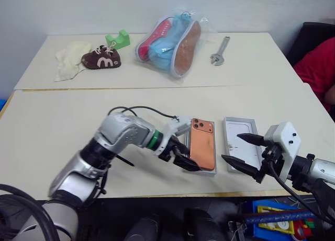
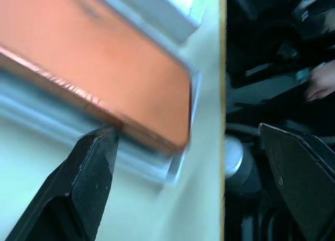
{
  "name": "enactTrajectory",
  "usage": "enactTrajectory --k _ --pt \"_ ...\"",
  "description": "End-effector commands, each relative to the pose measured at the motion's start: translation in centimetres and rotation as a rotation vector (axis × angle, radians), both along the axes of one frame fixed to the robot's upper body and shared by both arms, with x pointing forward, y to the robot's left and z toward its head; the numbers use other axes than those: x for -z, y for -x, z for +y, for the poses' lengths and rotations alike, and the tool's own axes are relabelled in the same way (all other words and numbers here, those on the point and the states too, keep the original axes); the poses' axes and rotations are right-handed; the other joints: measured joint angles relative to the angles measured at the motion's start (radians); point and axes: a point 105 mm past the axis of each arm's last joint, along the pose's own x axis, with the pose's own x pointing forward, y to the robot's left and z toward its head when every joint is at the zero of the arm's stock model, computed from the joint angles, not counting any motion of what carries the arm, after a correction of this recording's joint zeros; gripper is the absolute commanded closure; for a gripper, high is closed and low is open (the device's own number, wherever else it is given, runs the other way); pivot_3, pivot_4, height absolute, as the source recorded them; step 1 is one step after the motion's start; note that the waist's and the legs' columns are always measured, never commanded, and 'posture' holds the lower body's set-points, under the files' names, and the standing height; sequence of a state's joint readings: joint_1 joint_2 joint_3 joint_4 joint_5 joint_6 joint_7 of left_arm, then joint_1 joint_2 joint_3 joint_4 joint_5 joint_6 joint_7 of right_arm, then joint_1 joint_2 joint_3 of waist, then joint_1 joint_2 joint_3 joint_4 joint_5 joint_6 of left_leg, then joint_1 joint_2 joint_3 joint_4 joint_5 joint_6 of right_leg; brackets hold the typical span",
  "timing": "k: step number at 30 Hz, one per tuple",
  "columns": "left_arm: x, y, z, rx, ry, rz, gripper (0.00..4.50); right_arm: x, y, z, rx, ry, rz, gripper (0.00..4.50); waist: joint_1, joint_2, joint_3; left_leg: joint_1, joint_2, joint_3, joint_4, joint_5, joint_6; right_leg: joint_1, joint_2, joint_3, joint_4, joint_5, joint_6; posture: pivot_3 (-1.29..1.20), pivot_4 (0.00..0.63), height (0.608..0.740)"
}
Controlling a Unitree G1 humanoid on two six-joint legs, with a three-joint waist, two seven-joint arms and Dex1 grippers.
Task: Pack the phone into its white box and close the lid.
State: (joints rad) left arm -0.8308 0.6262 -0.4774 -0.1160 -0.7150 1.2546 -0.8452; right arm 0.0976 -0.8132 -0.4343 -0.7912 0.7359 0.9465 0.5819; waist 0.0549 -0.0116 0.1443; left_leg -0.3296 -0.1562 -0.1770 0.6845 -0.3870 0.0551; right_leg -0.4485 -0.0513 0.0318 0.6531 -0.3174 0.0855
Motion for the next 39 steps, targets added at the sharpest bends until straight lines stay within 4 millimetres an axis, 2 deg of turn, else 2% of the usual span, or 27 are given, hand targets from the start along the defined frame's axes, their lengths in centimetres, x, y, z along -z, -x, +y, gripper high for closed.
enactTrajectory --k 1,3,6,10,12,15,18,19,20,21,25,27,30,35,36,39 --pt "-2.1 1.3 3.0 0.09 0.158 -0.082 0.01 0.5 -1.1 -1.1 0.16 0.03 0.024 0.0 -0.006 0.002 0.001 0.0 0.0 0.0 0.0 0.0 0.0 0.0 0.001 0.0 0.0 0.0 0.0 0.0 0.15 0.74" --pt "-3.3 2.0 5.1 0.13 0.271 -0.118 0.01 1.4 -1.5 -1.1 0.225 0.013 0.066 0.0 -0.005 0.002 0.001 0.001 0.002 0.001 -0.001 0.0 -0.001 0.0 0.002 0.0 -0.001 0.0 -0.001 0.0 0.15 0.74" --pt "-4.9 1.7 6.8 0.083 0.394 -0.027 0.01 2.8 -2.0 -0.7 0.296 -0.008 0.113 0.0 0.014 0.003 0.002 0.0 0.004 0.0 0.0 -0.001 -0.002 0.0 0.003 -0.002 -0.003 0.0 -0.001 0.0 0.15 0.74" --pt "-8.0 0.8 6.7 0.082 0.562 -0.066 0.01 4.3 -2.9 -0.3 0.369 -0.017 0.15 0.0 0.024 0.003 0.002 -0.001 0.003 -0.001 0.001 -0.001 -0.002 0.001 0.003 -0.001 -0.004 0.0 -0.001 0.0 0.15 0.74" --pt "-8.6 0.1 6.3 0.075 0.58 -0.123 0.01 5.0 -3.3 -0.3 0.406 -0.017 0.166 0.0 0.021 0.003 0.002 -0.002 0.002 -0.001 0.001 -0.001 -0.001 0.001 0.003 -0.001 -0.005 0.0 0.0 0.0 0.15 0.74" --pt "-8.9 -0.8 5.8 0.074 0.567 -0.236 0.0 6.4 -3.3 -0.3 0.439 0.004 0.201 0.62 0.01 0.003 0.002 -0.001 0.002 -0.001 -0.001 -0.001 -0.001 0.0 0.003 -0.002 -0.005 0.0 0.0 0.0 0.15 0.74" --pt "-8.4 -1.0 5.5 0.115 0.51 -0.347 0.0 6.9 -3.3 0.5 0.433 -0.009 0.212 1.67 -0.007 0.003 0.002 -0.001 0.002 -0.001 -0.001 -0.001 -0.001 0.0 0.003 -0.002 -0.001 0.0 0.0 0.0 0.15 0.74" --pt "-8.3 -1.0 5.4 0.128 0.492 -0.38 0.0 6.8 -3.4 0.7 0.428 -0.017 0.211 1.76 -0.012 0.003 0.002 -0.001 0.003 -0.001 0.0 -0.001 -0.001 0.0 0.003 -0.002 0.0 0.0 0.0 0.0 0.15 0.74" --pt "-8.2 -1.0 5.4 0.137 0.487 -0.387 0.0 6.7 -3.4 0.9 0.425 -0.022 0.208 2.29 -0.016 0.003 0.002 -0.001 0.003 0.0 0.0 -0.001 -0.001 0.0 0.003 -0.002 0.0 0.0 0.0 0.0 0.15 0.74" --pt "-8.1 -1.0 5.3 0.143 0.487 -0.389 0.0 6.7 -3.4 1.0 0.422 -0.024 0.205 2.49 -0.019 0.003 0.002 -0.001 0.003 0.0 0.0 -0.001 -0.001 0.0 0.003 -0.002 -0.001 0.0 0.0 0.0 0.15 0.74" --pt "-7.8 -0.9 5.3 0.153 0.481 -0.395 0.0 6.4 -3.4 0.9 0.416 -0.023 0.196 3.89 -0.026 0.003 0.002 0.0 0.003 0.0 0.0 -0.001 -0.002 0.0 0.003 -0.001 0.0 0.0 0.0 0.0 0.15 0.74" --pt "-7.5 -1.0 5.6 0.144 0.471 -0.396 0.0 5.6 -3.3 0.9 0.391 -0.033 0.171 4.48 -0.028 0.003 0.002 0.0 0.003 0.0 0.0 -0.001 -0.001 0.001 0.003 -0.001 0.0 0.0 0.0 0.0 0.15 0.74" --pt "-6.8 -1.2 6.3 0.122 0.445 -0.393 0.0 3.7 -3.0 1.7 0.312 -0.102 0.143 4.48 -0.031 0.003 0.002 0.0 0.003 0.0 0.0 -0.001 -0.001 0.001 0.003 -0.001 0.0 0.0 0.0 0.0 0.15 0.74" --pt "-4.2 -1.8 9.0 0.066 0.325 -0.428 0.0 -1.3 -1.7 7.8 -0.106 -0.449 0.21 4.48 -0.049 0.004 0.003 0.001 0.005 0.001 -0.001 -0.001 -0.002 0.0 0.005 -0.001 0.0 0.0 0.0 0.0 0.15 0.74" --pt "-4.0 -1.9 9.4 0.05 0.313 -0.427 0.0 -2.3 -1.3 9.1 -0.199 -0.529 0.244 4.48 -0.053 0.005 0.003 0.001 0.006 0.001 -0.001 -0.001 -0.003 0.0 0.005 -0.002 0.0 0.0 -0.001 0.0 0.15 0.74" --pt "-3.9 -2.0 10.1 0.011 0.303 -0.429 0.0 -4.3 -0.9 11.3 -0.338 -0.683 0.367 4.48 -0.054 0.006 0.004 0.002 0.007 0.001 -0.002 -0.001 -0.003 0.0 0.006 -0.003 0.001 0.0 -0.001 0.0 0.15 0.74"
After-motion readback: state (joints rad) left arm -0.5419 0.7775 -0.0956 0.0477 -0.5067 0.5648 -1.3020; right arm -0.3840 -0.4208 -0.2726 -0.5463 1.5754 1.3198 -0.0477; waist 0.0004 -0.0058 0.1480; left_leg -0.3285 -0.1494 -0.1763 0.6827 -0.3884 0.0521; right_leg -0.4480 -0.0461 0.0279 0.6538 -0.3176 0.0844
